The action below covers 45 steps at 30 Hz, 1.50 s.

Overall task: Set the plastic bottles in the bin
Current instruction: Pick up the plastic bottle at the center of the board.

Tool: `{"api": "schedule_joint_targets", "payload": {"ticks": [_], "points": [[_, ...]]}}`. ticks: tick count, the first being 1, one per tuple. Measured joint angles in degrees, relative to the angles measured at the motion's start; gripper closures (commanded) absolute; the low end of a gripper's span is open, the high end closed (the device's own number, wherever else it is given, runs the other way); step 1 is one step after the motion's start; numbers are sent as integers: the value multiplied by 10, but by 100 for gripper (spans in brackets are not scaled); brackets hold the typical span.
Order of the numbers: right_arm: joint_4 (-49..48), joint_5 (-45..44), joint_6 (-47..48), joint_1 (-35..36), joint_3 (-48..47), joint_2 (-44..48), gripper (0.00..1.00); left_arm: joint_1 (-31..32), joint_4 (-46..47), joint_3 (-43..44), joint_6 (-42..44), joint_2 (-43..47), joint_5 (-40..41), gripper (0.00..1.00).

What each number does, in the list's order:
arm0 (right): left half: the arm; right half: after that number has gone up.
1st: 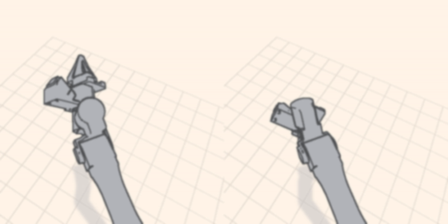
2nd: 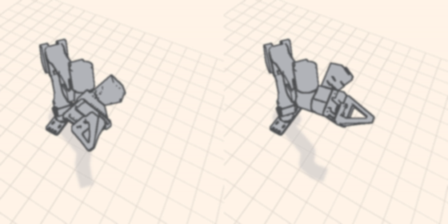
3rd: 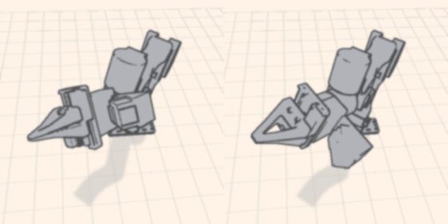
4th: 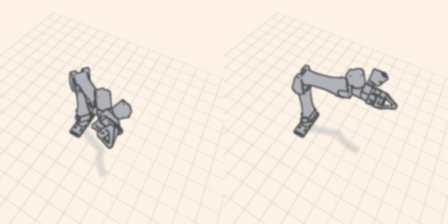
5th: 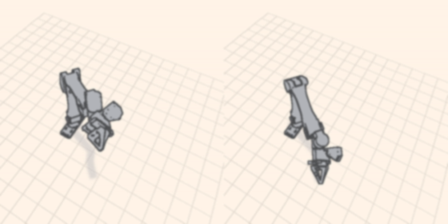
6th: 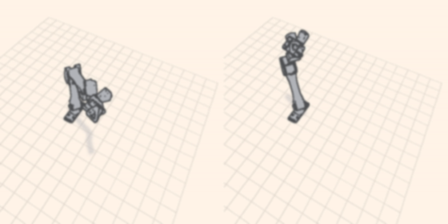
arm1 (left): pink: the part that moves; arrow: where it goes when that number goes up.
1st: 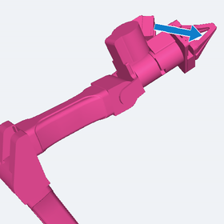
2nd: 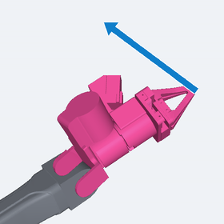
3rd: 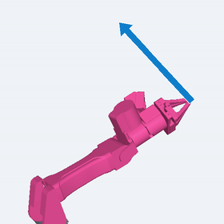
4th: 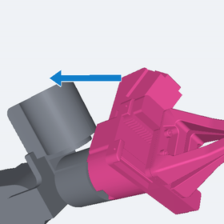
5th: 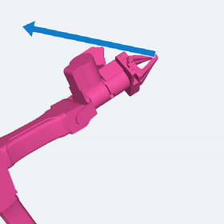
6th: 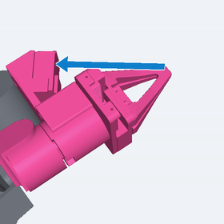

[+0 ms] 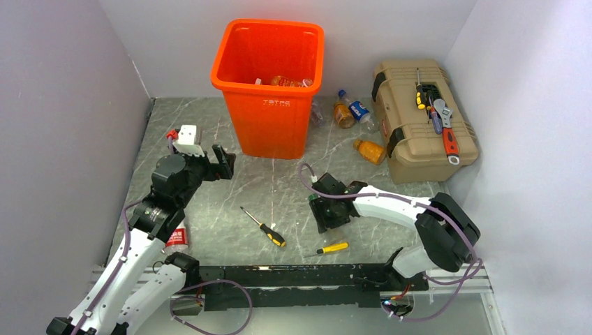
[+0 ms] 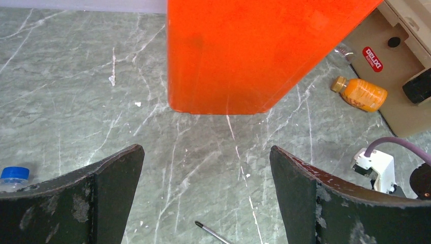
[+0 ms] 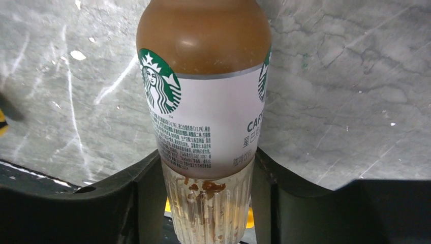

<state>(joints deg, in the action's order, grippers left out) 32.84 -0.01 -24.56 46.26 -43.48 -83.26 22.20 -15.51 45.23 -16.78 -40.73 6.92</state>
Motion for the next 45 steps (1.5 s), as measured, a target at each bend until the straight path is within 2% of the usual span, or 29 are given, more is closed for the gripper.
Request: {"api": "schedule_joint_targets", "payload": {"ticks": [3,7,10,14,16,19,22,27,29,33,35,42,45], "points": [[-10,-10,-7,1,0,5,63,0,0,0,-1,0,-2,0],[-33,-26,-9,7,12,52,70,0,1,0,-3,1,-14,0],[-70,-31,1,20,28,148,73,0,16,-2,-5,8,-44,1],[-177,-16,30,42,66,308,75,0,50,-10,-23,27,-96,1],[-261,14,50,55,104,386,76,0,76,-10,-32,27,-154,1],[-344,52,67,69,150,451,77,0,144,-9,-68,6,-272,1],[-393,78,75,72,164,461,78,1,225,-1,-132,-45,-390,1],[-468,107,75,75,180,444,79,19,310,29,-220,-130,-494,1],[-490,113,74,77,186,435,81,44,300,46,-216,-145,-502,0],[-523,122,73,80,186,396,83,157,230,118,-147,-181,-483,1],[-531,122,70,82,187,383,83,192,213,132,-121,-188,-474,0],[-560,125,63,90,196,384,83,208,170,136,-76,-206,-412,5],[-569,125,63,91,196,387,83,214,140,139,-68,-222,-385,12]]}}
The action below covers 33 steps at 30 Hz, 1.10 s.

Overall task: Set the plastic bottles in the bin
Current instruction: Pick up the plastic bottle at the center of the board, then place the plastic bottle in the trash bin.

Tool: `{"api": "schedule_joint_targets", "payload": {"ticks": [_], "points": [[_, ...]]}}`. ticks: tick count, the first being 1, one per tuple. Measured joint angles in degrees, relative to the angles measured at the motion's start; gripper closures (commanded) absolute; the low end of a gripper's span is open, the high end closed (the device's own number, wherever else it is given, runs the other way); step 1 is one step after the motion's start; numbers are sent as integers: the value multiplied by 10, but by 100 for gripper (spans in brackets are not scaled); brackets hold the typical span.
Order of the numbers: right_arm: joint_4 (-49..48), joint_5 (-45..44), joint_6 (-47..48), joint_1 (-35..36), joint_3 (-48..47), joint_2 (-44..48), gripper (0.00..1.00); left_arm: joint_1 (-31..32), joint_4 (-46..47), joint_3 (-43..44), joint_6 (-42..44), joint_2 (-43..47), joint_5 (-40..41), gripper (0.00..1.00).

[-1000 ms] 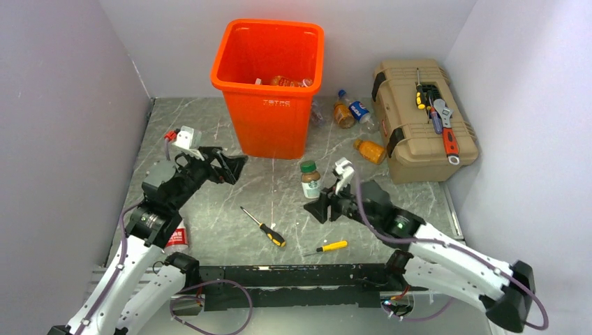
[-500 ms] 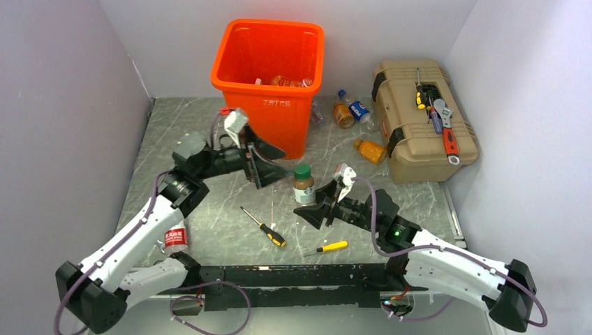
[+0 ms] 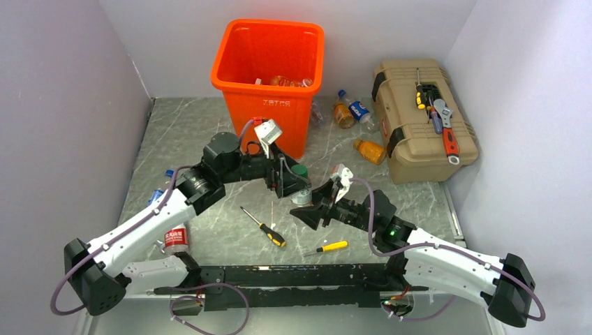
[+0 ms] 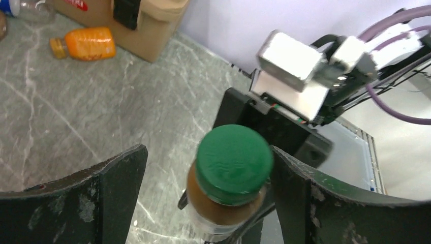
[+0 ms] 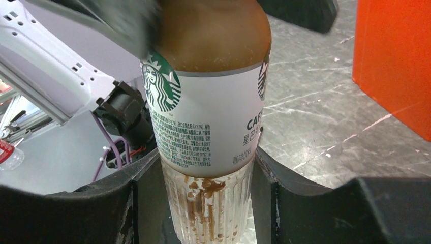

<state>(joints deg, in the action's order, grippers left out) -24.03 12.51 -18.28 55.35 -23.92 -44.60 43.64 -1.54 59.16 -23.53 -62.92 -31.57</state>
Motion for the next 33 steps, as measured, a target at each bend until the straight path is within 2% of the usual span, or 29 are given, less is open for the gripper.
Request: {"api": "schedule_joint_targets", "payload": {"ticks": [2,4,8,9,10,11,12,13,14,15,16,21,25,29,33], "points": [[-4,0,0,1,0,1,83,3,-11,0,1,-11,10,23],[-2,-4,-1,1,1,0,83,6,-12,0,0,-17,9,39],[5,-10,-1,2,2,0,83,14,-13,5,-1,-18,-1,58],[4,-13,-1,2,2,0,82,14,-13,7,-1,-18,-2,65],[3,-15,-1,2,2,0,77,14,-12,7,-1,-18,-3,74],[4,-15,-1,2,2,0,68,14,-12,7,-2,-18,-3,83],[4,-15,-1,3,2,0,56,14,-11,7,-2,-18,-4,95],[3,-16,-1,3,2,0,43,14,-10,7,-2,-18,-4,100],[4,-16,-2,3,2,0,28,14,-9,7,-2,-18,-4,100],[5,-17,-2,3,2,0,6,14,-9,7,-2,-18,-4,100],[6,-17,-7,3,1,0,1,14,-9,7,-2,-18,-3,100],[51,-22,-13,6,-21,0,0,13,-8,7,6,-13,18,100],[129,-37,-12,6,-74,2,0,13,-23,22,36,6,66,100],[183,-52,-12,6,-128,22,0,13,-43,100,94,15,124,100],[191,-51,-13,6,-130,66,0,11,-34,201,164,9,185,100]]}}
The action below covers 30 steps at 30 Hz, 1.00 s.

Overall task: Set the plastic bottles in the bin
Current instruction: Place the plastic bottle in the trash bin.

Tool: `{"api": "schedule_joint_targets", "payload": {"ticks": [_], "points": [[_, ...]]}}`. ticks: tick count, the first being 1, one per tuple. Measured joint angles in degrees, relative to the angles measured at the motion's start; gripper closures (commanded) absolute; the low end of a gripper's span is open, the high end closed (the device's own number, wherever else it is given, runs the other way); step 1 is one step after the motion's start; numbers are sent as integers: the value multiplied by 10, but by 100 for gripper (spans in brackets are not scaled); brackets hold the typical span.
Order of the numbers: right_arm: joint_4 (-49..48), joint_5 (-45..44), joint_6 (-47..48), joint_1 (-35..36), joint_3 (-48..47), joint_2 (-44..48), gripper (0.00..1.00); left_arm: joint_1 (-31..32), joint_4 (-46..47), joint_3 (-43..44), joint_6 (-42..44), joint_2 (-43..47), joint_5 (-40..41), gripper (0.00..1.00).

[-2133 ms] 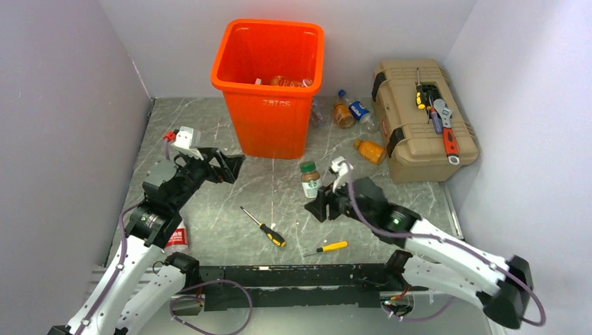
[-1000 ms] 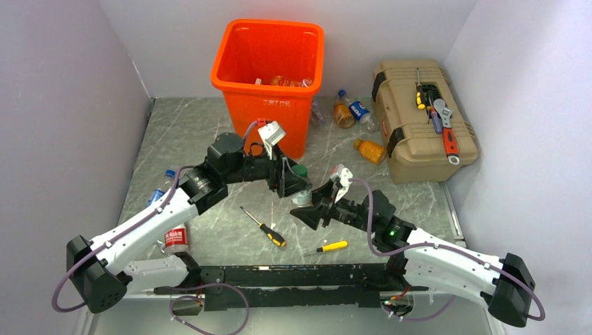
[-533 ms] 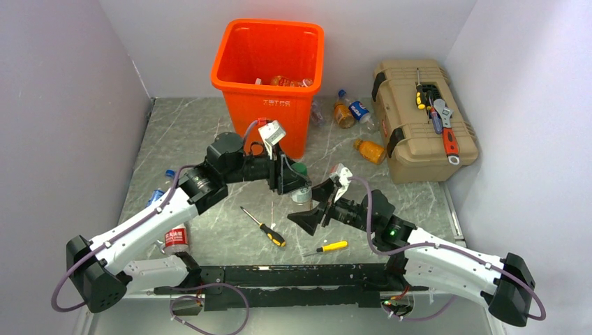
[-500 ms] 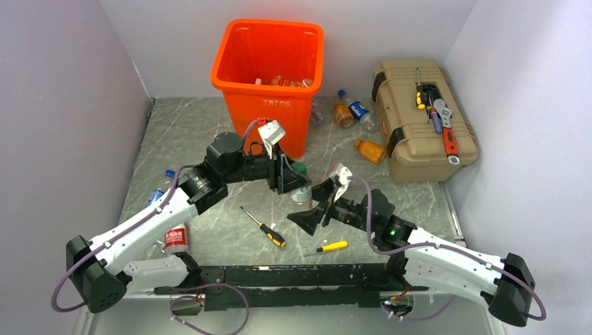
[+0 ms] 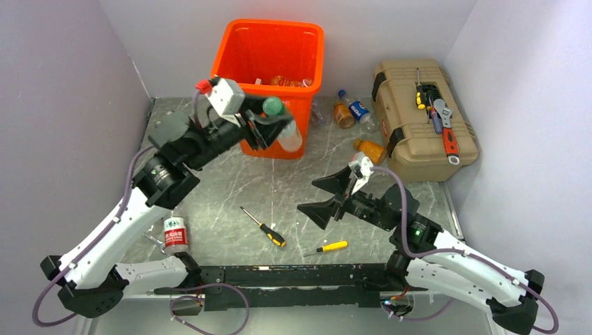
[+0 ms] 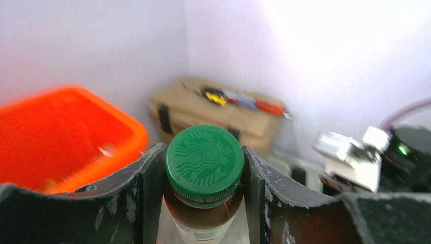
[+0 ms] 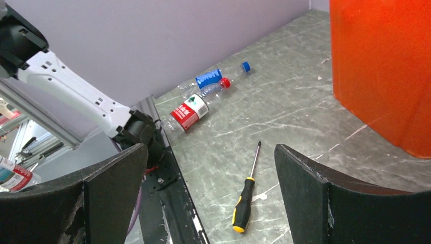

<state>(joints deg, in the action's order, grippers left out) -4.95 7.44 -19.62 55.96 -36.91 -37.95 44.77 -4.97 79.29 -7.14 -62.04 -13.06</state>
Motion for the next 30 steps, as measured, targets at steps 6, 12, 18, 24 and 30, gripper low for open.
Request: {"api": "schedule_joint_targets", "payload": {"ticks": [6,12,18,24,30], "points": [[10,-35,-12,0,37,59,0,0,57,115,134,-54,97,100],[23,-90,-40,0,98,103,0,-56,81,243,213,-176,148,100],[53,-122,-55,0,106,104,0,-199,60,334,151,-305,133,100],[85,-151,-57,0,106,109,0,-241,-10,403,83,-438,116,100],[102,-182,-54,0,106,125,0,-247,-80,420,21,-516,63,100]]}}
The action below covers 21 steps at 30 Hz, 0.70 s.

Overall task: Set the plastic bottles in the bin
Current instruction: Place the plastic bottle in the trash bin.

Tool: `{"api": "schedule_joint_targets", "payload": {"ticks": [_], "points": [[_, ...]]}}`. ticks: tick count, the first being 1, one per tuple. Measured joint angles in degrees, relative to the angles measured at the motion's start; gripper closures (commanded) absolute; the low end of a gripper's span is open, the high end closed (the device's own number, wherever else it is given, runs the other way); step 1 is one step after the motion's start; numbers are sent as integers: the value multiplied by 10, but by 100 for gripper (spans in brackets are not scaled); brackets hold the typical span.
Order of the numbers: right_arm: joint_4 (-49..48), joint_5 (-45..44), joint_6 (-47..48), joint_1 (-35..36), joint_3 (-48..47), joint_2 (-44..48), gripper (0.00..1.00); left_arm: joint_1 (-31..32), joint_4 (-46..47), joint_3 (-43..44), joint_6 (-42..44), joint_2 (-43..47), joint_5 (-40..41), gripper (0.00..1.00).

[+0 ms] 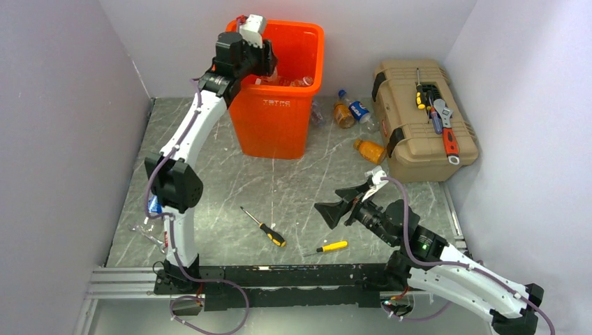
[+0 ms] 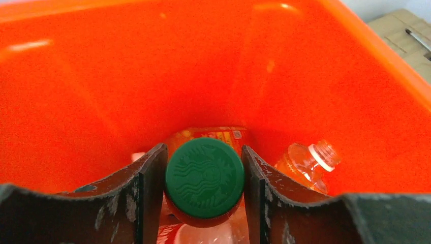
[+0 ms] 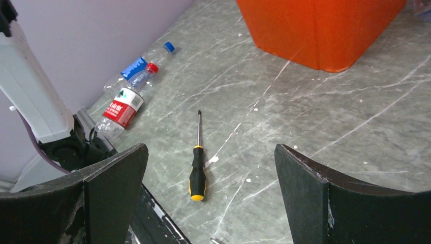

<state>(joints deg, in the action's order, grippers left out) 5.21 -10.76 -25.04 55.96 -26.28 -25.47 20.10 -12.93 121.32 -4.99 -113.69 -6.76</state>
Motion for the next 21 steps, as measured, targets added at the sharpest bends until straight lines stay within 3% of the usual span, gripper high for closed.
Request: {"api": "schedule_joint_targets", "payload": {"ticks": [4,8,9,11,14,21], "points": [[5,-12,2,0,0,1,0,0,-62,77,-24,-62,-40,100],[14,-19,2,0,0,1,0,0,-49,65,-51,-61,-100,98],[14,-22,2,0,0,1,0,0,-31,49,-59,-53,-114,82],[15,-24,2,0,0,1,0,0,9,13,-76,-32,-142,39],[18,-27,2,0,0,1,0,-1,42,-7,-102,-16,-170,3],[21,-39,4,0,0,0,0,-1,85,-10,-123,31,-182,1]]}}
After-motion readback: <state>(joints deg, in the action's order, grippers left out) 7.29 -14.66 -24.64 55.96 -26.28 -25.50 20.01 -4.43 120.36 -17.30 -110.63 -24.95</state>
